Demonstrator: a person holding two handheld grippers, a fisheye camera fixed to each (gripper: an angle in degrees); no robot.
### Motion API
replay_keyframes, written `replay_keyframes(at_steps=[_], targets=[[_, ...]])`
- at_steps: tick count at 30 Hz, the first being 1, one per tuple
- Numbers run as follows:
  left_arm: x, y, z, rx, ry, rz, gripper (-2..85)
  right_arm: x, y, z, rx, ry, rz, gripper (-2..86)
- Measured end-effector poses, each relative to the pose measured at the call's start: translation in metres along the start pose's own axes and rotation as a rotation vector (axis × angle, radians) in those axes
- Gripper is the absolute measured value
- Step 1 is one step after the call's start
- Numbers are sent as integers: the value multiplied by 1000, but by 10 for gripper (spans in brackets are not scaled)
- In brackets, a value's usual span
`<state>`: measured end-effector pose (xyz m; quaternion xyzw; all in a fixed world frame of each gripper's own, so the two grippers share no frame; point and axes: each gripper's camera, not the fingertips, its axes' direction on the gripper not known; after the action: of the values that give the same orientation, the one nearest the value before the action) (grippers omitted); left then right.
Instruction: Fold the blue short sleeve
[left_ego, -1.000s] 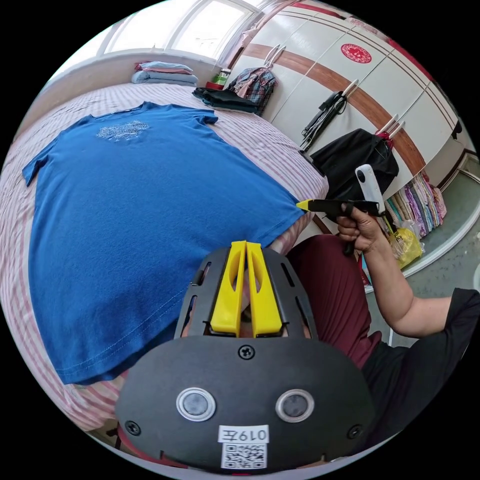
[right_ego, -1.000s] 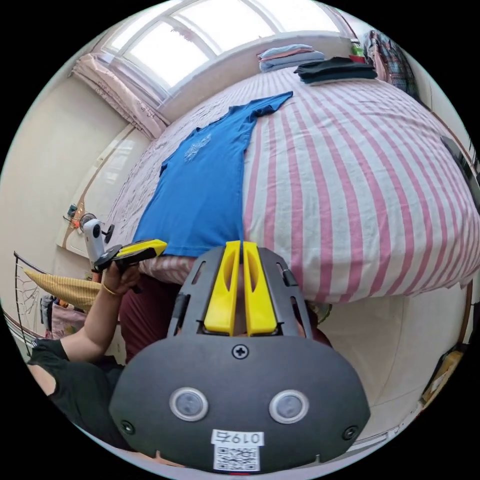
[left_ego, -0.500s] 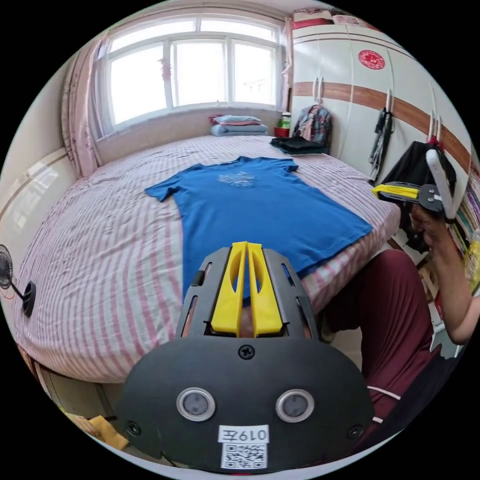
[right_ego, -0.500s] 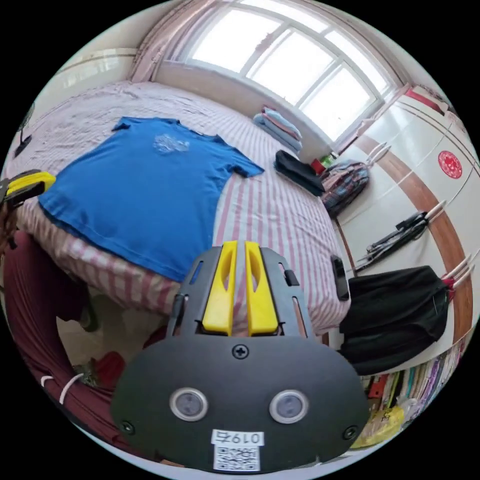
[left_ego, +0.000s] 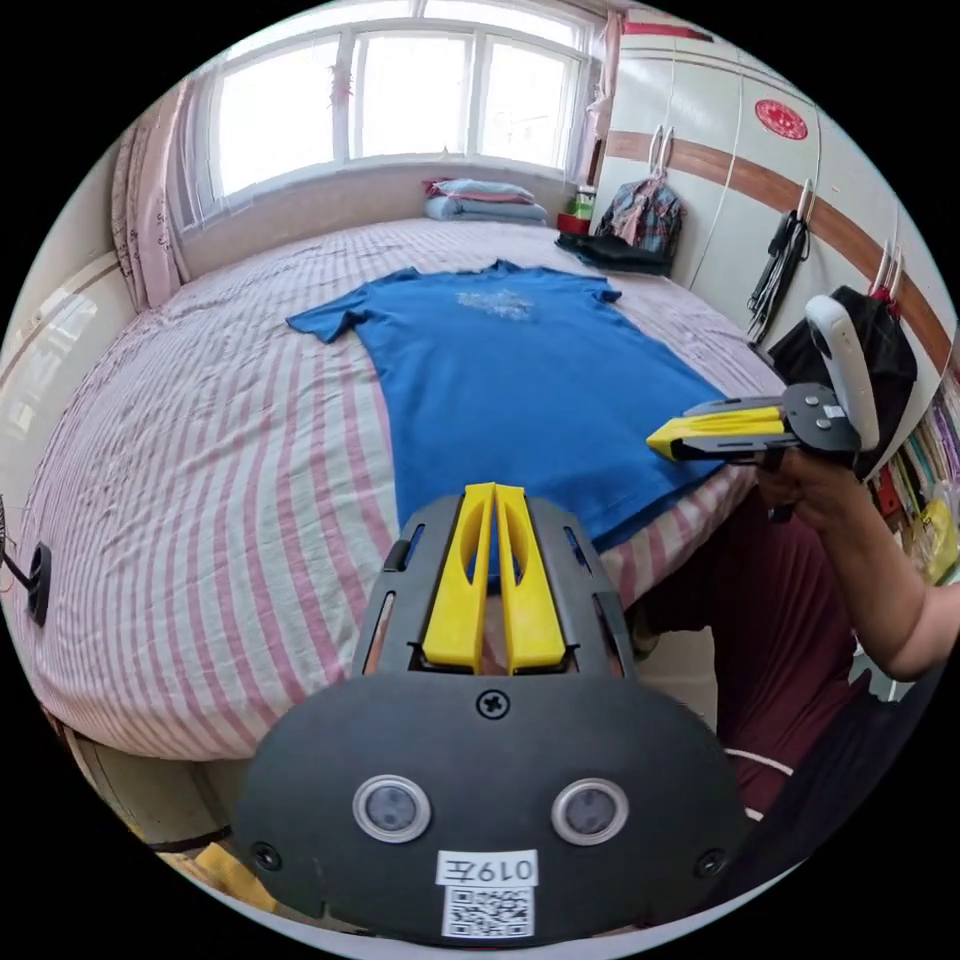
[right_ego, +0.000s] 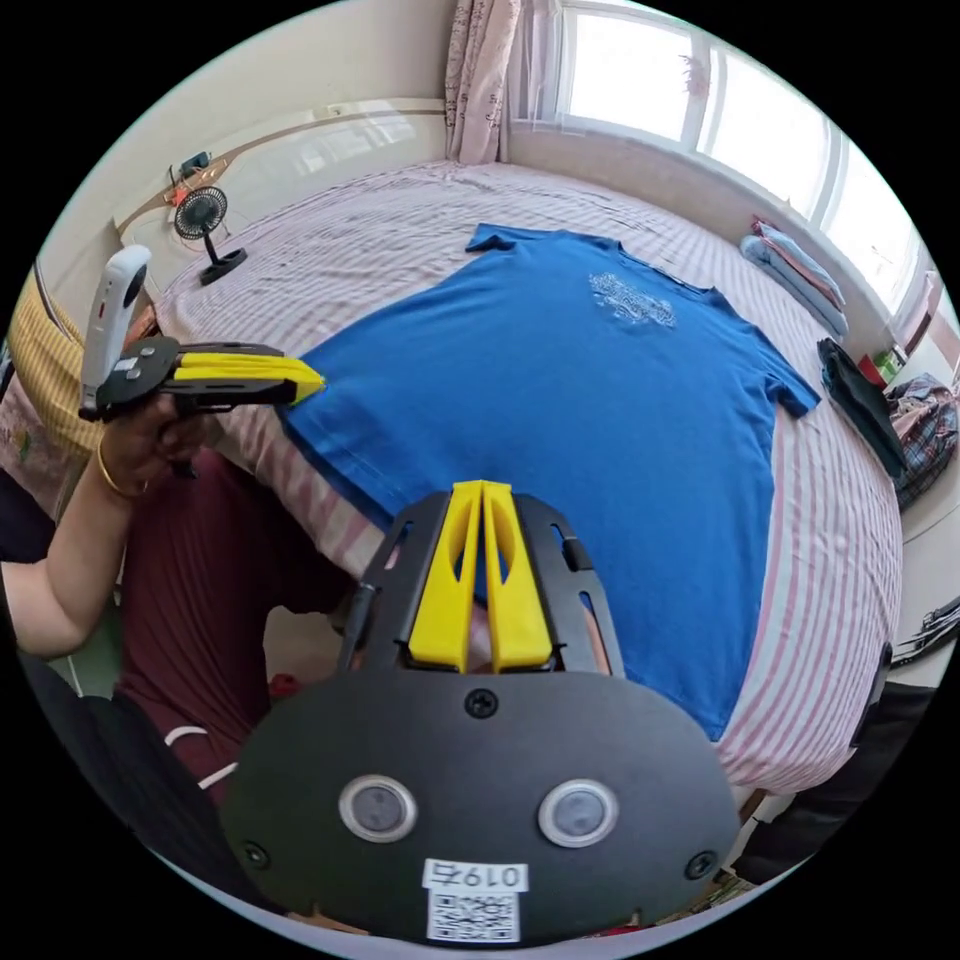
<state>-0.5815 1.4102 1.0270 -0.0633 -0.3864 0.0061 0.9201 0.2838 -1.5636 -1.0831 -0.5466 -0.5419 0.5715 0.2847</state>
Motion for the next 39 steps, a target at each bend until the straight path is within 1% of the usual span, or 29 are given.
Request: replay_keyframes(at_steps=[2,4,5,7,8,10,12,14,16,17,19,20,22,24,26,27,28,30,32,34,36,39], targets=[[-14,-17,-22,165,-10,-65,8,2,-12,-12,59,6,-10,-10],[-28,-33,-30,260,-56,-129,8,4,-34,-37,182,47,-46,-10],[-37,-45,-29,287,-98,-163,8,6,-42,-42,207,59,-51,-10],[-49,-65,-15,252,-145,-186,8,21,-76,-54,297,103,-22,-10],[-56,-78,0,193,-144,-190,8,27,-85,-55,320,108,-11,-10],[-64,-90,21,149,-109,-169,8,58,-125,-47,381,113,36,-10],[-68,-93,41,113,-100,-148,8,82,-160,-33,366,124,55,-9],[-76,-101,71,-29,-73,-140,8,107,-196,-14,350,128,81,-9],[-81,-107,85,-95,-48,-127,8,138,-246,16,305,93,92,-9],[-85,-109,88,-107,-52,-133,8,144,-260,24,292,78,96,-9],[-93,-111,87,-98,-39,-152,7,160,-317,54,261,21,74,-9],[-98,-111,86,-88,-23,-158,7,162,-332,61,266,15,62,-10],[-105,-112,82,-89,5,-148,7,170,-400,91,278,41,34,-10],[-116,-110,75,-61,47,-145,8,182,-454,116,275,23,34,-10],[-139,-103,68,24,139,-193,8,193,-510,141,253,-17,30,-10],[-146,-101,67,44,167,-214,9,195,-546,159,214,-71,17,-10],[-162,-98,69,70,230,-264,9,192,-582,179,167,-148,1,-9],[-186,-95,73,125,347,-343,9,181,-629,209,112,-219,-10,-9],[-213,-89,77,209,482,-436,10,166,-669,242,26,-183,-9,-9],[-223,-85,80,239,523,-469,10,148,-710,283,-79,-95,-37,-6],[-226,-85,77,246,523,-466,10,139,-732,298,-90,-52,-61,0],[-226,-84,66,287,419,-475,10,137,-764,301,-30,-28,-77,30]])
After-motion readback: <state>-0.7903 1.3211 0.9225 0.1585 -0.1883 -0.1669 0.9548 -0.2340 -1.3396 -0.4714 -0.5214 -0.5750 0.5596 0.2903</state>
